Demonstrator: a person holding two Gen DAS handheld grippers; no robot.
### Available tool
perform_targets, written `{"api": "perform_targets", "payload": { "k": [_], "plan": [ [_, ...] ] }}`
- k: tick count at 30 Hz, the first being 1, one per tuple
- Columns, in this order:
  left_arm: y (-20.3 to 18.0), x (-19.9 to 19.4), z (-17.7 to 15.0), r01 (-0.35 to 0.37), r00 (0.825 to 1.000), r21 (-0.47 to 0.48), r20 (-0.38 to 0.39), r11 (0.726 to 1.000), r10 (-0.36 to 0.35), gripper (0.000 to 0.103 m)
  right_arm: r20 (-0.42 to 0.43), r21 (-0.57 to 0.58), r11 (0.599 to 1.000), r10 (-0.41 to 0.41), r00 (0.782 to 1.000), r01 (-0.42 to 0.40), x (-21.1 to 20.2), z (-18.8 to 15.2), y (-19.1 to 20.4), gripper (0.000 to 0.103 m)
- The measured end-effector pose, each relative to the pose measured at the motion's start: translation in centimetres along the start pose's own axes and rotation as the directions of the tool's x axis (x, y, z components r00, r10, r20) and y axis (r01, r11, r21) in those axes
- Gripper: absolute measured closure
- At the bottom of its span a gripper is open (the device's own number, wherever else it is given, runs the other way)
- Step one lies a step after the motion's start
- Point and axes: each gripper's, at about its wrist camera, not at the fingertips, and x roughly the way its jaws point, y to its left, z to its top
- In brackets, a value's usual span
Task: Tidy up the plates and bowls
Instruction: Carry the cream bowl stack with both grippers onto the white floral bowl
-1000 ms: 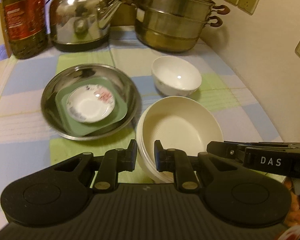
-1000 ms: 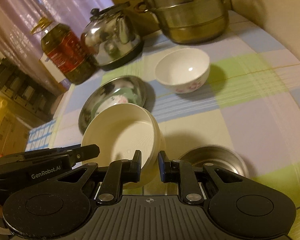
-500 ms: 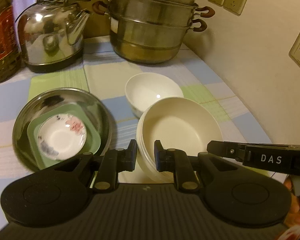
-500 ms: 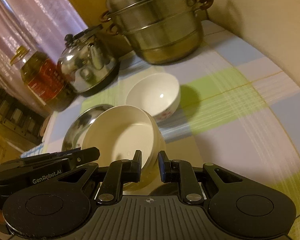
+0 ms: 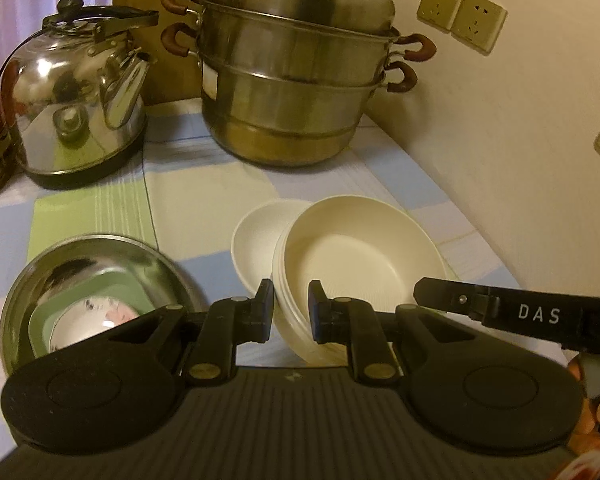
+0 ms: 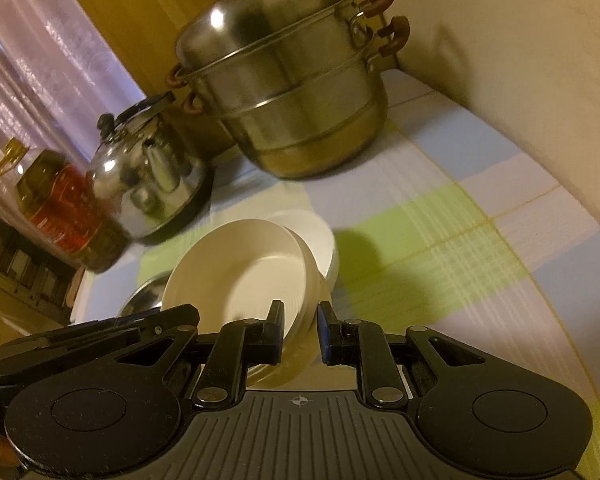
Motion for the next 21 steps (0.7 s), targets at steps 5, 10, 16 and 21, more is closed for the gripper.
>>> {"api": "perform_targets", "payload": {
  "k": [5,10,16,21],
  "plan": [
    [0.6,1.6,1.4,-0.010,1.000,-0.007,0.006,1.000,0.010,0.087,0.010,0.006,1.000,-0.003,1.000,0.003,1.5,1.8,-0.1,0.085],
    [1.3,2.9,2.3,-0.020,1.000,-0.015,0.007,1.000,0.020,0.087,0.006,0.012,1.000,-0.006,1.000,0.006,3.5,2.9,-0.1,0.085],
    [2.1,4.4,2.8,-0.031,1.000,-0.025,0.002,0.999,0.031,0.087,-0.007,0.020,1.000,-0.010,1.000,0.010,5.3,3.6,-0.2,0.085],
    [2.6,5.6,3.0,-0.035,0.999,-0.027,-0.009,0.999,0.035,0.087,-0.018,0.015,1.000,-0.019,1.000,0.020,6.6,3.8,-0.3,0.085]
  ]
}}
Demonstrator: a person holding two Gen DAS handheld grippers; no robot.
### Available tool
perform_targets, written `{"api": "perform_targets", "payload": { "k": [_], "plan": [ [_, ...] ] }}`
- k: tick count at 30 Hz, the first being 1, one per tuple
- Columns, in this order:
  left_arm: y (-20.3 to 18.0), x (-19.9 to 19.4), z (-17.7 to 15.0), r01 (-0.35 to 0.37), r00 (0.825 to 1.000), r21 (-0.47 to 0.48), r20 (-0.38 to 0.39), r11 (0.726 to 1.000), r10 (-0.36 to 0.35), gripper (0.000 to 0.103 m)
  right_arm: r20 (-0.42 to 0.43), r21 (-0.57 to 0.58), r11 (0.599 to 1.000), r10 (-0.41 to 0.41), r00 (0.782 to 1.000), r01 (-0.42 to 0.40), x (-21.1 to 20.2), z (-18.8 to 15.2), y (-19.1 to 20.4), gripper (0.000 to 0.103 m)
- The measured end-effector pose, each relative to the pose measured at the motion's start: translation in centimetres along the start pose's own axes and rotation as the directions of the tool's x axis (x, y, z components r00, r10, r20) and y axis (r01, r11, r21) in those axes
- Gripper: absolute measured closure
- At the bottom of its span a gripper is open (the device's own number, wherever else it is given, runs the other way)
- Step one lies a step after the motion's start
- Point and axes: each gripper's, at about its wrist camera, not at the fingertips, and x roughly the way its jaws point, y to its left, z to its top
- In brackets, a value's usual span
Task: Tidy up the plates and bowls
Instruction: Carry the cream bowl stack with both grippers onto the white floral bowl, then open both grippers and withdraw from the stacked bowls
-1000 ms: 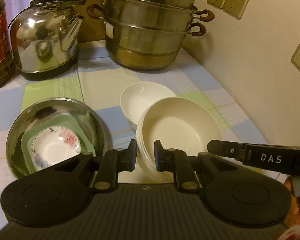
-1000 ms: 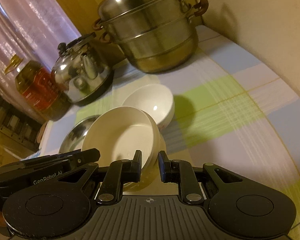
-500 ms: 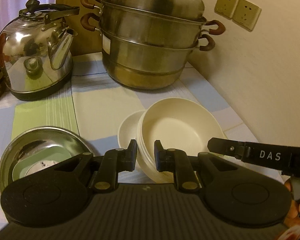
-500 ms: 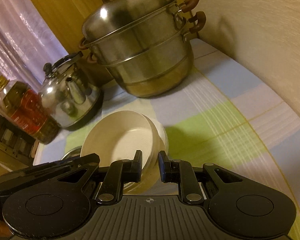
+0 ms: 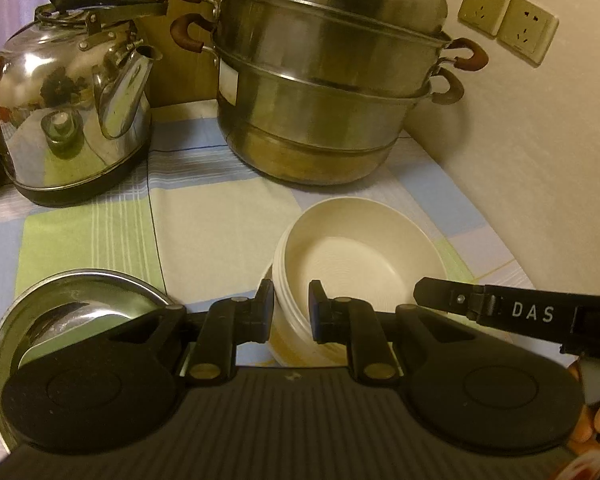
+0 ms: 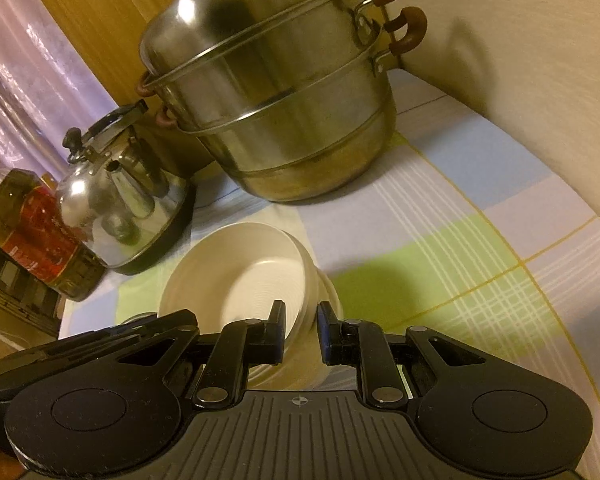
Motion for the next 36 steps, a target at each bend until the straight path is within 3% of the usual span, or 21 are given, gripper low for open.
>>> {"api": "perform_targets", "payload": {
  "k": [19,23,36],
  "plan": [
    [0.6,1.0,-0.8,-0.001,1.000,-0.003,-0.028,1.000,0.001,0.082,-0.039,0.015,1.000,-0.016,0.999,0.017,1.4,-0.2,-0.8,0.083],
    [0.7,0.0,-1.0,0.002,1.000,-0.017,-0.019,1.000,-0.003,0.080,-0.006,0.007,0.999,-0.040,0.999,0.040,0.4,-0.5,-0.8,0.064],
    [-0.1,-7.1,-4.3,0.017,1.000,-0.024,-0.004,1.000,-0.017,0.078,0.021,0.008,1.000,0.007,1.000,-0.007,-5.8,-3.0,-0.8,0.059]
  ]
}}
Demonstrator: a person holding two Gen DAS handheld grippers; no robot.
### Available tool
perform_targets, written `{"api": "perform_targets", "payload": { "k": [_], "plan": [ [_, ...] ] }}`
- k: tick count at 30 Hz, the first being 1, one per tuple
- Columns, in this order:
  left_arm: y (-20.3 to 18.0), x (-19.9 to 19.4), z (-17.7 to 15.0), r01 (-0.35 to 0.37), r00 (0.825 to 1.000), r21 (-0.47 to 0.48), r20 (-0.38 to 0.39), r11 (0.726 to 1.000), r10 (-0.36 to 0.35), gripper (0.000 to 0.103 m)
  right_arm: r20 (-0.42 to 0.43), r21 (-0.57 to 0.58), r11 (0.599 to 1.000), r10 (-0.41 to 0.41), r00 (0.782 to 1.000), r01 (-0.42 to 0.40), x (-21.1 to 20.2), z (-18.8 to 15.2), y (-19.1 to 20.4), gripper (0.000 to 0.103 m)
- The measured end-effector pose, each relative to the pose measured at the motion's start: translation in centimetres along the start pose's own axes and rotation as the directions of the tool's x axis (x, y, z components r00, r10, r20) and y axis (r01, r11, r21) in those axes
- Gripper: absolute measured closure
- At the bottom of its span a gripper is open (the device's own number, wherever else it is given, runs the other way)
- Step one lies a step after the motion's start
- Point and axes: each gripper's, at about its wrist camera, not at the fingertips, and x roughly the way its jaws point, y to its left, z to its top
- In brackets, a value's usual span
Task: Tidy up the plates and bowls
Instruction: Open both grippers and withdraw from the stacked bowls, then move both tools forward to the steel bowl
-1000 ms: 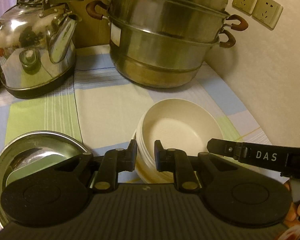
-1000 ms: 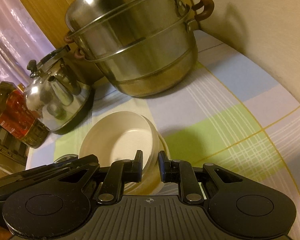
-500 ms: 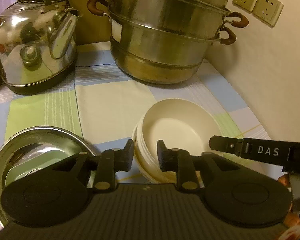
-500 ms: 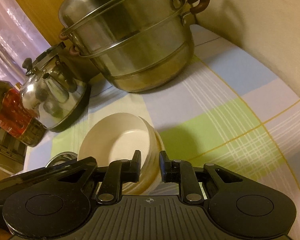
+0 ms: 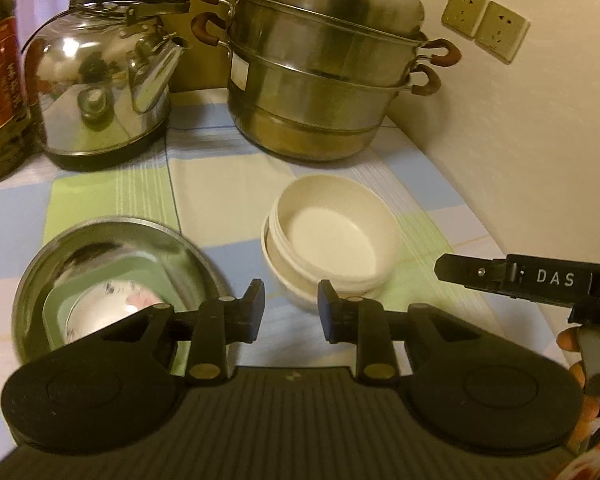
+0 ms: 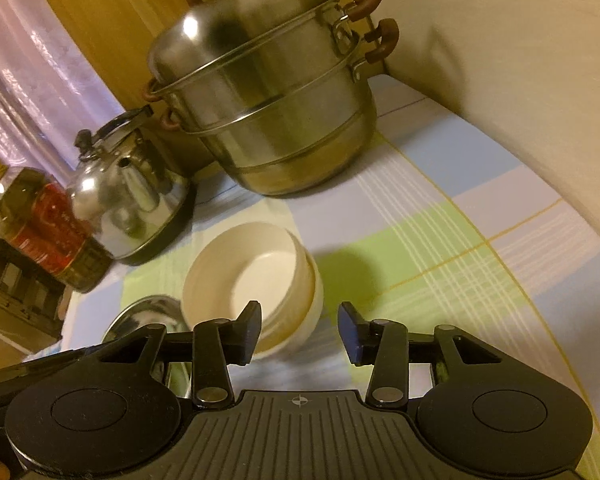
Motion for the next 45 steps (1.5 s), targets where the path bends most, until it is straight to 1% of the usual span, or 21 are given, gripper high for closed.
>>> {"api": "perform_targets", "payload": {
  "k": [9,14,24,29,35,45],
  "plan": [
    [-0.7,-5.3,-4.1,-0.012,1.000,-0.033,-0.003,0.999,0.012,0.073,-0.015,-0.015,0.999,0.049,0.999,-0.049,-5.3,-3.8,0.2,0.056],
    [-1.0,-8.1,-6.6,-0.029,1.000,-0.055,-0.001,0.998,0.029,0.072,-0.037,-0.032,0.998,0.057,0.998,-0.058,-8.0,-6.3,0.1,0.053],
    [-2.1,-12.5,-11.9,-0.063,0.998,-0.089,-0.010,0.994,0.062,0.072,-0.098,-0.062,0.995,0.067,0.993,-0.074,-11.8,-11.2,-0.4,0.050],
    [-2.8,-13.9,-14.6,-0.075,0.997,-0.115,-0.023,0.991,0.073,0.072,-0.124,-0.080,0.993,0.072,0.990,-0.082,-13.3,-13.3,-0.8,0.049],
    [-4.0,-14.9,-17.0,-0.083,0.996,-0.130,-0.035,0.988,0.079,0.072,-0.147,-0.094,0.992,0.073,0.986,-0.087,-14.7,-15.3,-1.2,0.049],
    [-6.0,-16.3,-19.5,-0.095,0.995,-0.128,-0.037,0.987,0.091,0.072,-0.166,-0.117,0.989,0.067,0.984,-0.087,-16.5,-17.6,-2.1,0.049]
  ]
}}
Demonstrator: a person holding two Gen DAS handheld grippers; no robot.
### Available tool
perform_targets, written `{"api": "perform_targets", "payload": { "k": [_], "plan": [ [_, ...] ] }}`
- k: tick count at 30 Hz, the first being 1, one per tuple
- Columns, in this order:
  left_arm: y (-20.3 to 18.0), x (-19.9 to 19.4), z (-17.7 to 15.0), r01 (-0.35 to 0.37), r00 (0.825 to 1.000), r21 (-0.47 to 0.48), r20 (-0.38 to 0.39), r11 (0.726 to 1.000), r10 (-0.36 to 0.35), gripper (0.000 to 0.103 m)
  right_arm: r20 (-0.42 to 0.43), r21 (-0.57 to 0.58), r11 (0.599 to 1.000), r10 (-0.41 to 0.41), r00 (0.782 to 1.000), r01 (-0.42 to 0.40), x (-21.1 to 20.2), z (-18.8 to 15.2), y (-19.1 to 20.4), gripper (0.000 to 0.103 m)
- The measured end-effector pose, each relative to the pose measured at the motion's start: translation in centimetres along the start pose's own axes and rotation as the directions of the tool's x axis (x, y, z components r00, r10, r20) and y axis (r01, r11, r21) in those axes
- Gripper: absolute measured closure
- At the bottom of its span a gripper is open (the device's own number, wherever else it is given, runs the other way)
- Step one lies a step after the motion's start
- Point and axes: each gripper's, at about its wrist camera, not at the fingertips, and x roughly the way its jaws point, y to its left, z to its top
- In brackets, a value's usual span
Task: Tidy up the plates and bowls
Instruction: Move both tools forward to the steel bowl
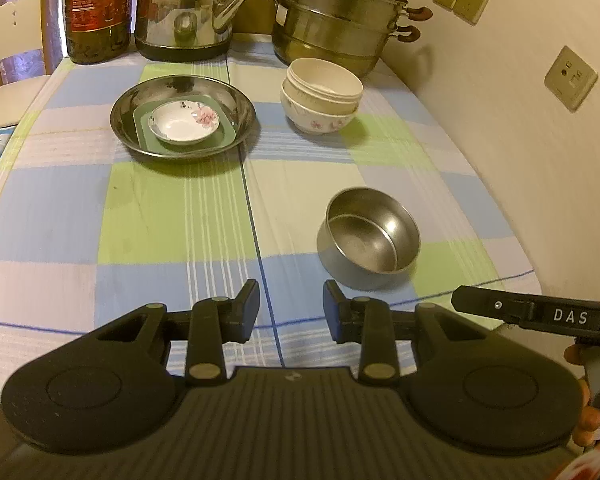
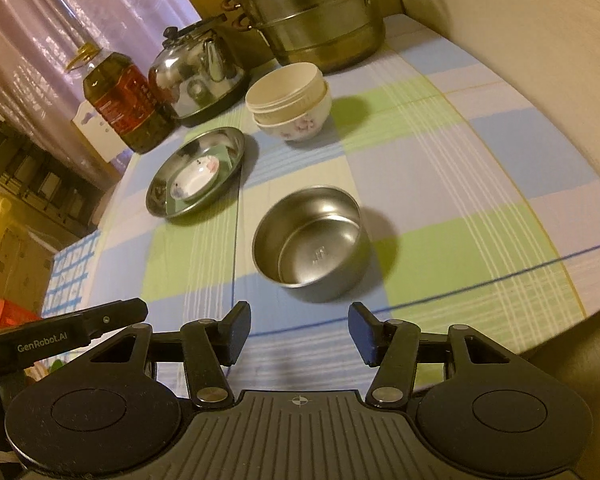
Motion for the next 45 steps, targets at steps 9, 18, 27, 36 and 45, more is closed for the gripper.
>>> {"api": "perform_targets", "payload": {
  "k": [9,18,27,36,45],
  "plan": [
    [-0.8,-0.7,-1.8,-0.007,1.000,-0.003,-0.007,1.000,0.007,0.072,-0.007,0.003,1.000,0.002,1.000,-0.002,-1.0,-1.7,-0.7,0.049],
    [-1.6,-1.3,-3.0,-0.020,1.000,-0.008,-0.002,1.000,0.020,0.072,-0.009,0.011,1.000,0.004,1.000,-0.004,-1.7,-2.7,-1.5,0.049],
    [-2.0,-1.0,-3.7,-0.028,0.999,-0.008,-0.025,1.000,0.028,0.072,-0.021,0.038,0.999,0.000,1.000,0.001,-1.7,-3.3,-2.5,0.049],
    [-2.4,1.0,-2.3,-0.016,0.999,0.017,-0.038,1.000,0.016,0.072,-0.016,0.056,0.998,-0.028,0.999,0.029,-1.0,-2.4,-3.2,0.048],
    [-2.4,4.4,0.3,0.014,0.999,0.051,-0.048,0.999,-0.011,0.072,0.001,0.029,0.996,-0.085,0.996,0.085,1.1,-0.4,-3.4,0.049]
  ]
}}
